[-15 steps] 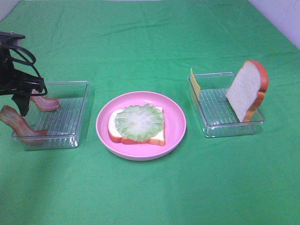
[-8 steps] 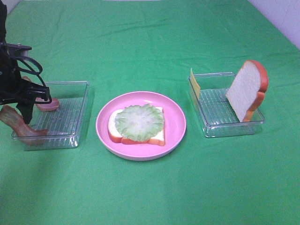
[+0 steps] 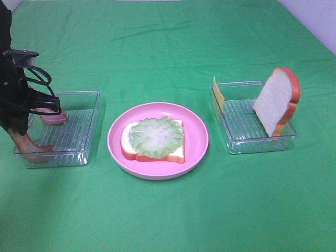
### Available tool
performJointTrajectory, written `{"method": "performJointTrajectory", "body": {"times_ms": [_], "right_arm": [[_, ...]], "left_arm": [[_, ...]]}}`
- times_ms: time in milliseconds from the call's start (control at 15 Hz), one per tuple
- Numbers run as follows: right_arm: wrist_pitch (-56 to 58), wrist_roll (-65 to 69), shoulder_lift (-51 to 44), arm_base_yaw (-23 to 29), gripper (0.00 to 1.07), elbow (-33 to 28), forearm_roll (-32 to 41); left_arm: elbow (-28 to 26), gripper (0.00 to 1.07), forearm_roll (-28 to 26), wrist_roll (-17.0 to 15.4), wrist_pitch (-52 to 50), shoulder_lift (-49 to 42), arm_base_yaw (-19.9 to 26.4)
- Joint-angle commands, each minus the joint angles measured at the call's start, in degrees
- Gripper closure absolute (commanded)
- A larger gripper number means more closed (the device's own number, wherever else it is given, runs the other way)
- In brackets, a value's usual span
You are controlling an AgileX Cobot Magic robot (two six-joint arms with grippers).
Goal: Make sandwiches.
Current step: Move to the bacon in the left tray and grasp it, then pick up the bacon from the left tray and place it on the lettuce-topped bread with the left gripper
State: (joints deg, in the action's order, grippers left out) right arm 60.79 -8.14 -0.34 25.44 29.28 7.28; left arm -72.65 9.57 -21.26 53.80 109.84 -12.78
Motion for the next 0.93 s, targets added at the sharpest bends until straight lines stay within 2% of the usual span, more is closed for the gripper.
{"method": "performJointTrajectory", "body": {"times_ms": [67,267,467,533,600,667,733,800,933], "right_arm": [[0.23,-0.46,-0.80,-0.06,0.39,-0.29,-0.34],[0.23,-0.46,-0.80,-0.06,0.39,-0.29,-0.34],[0.23,-0.46,-0.80,-0.06,0.39,-0.29,-0.34],[0.23,-0.46,-0.80,-0.06,0.39,-0.29,-0.34],[0.23,-0.46,-0.80,-0.06,0.39,-0.29,-0.34],[0.23,-0.46,-0.80,-0.06,0.39,-0.29,-0.34],[0.23,-0.46,-0.80,-0.06,0.39,-0.29,-0.34],[0.23,-0.46,-0.80,-0.06,0.39,-0.29,-0.34],[0.23,-0.46,-0.80,-0.06,0.39,-0.29,-0.34]], "left_arm": [[0.00,1.07,0.11,-0.97,-0.74,0.06,0.17],[0.00,1.07,0.23,-1.03,-1.20,0.06,0.17],[-0.23,1.07,-3.21,0.86,-2.52,-1.26,0.17],[-1.60,1.07,-8.88,3.61,-5.21,-4.41,0.17],[-2.52,1.07,-12.38,5.84,-6.53,-5.84,0.17],[-3.44,1.07,-18.05,9.40,-8.59,-6.99,0.06],[-3.67,1.07,-21.31,11.57,-9.85,-7.39,-0.06],[-3.67,1.07,-28.25,15.18,-11.97,-7.62,-0.11],[-3.67,1.07,-42.74,26.24,-14.84,-6.70,-1.43]]}}
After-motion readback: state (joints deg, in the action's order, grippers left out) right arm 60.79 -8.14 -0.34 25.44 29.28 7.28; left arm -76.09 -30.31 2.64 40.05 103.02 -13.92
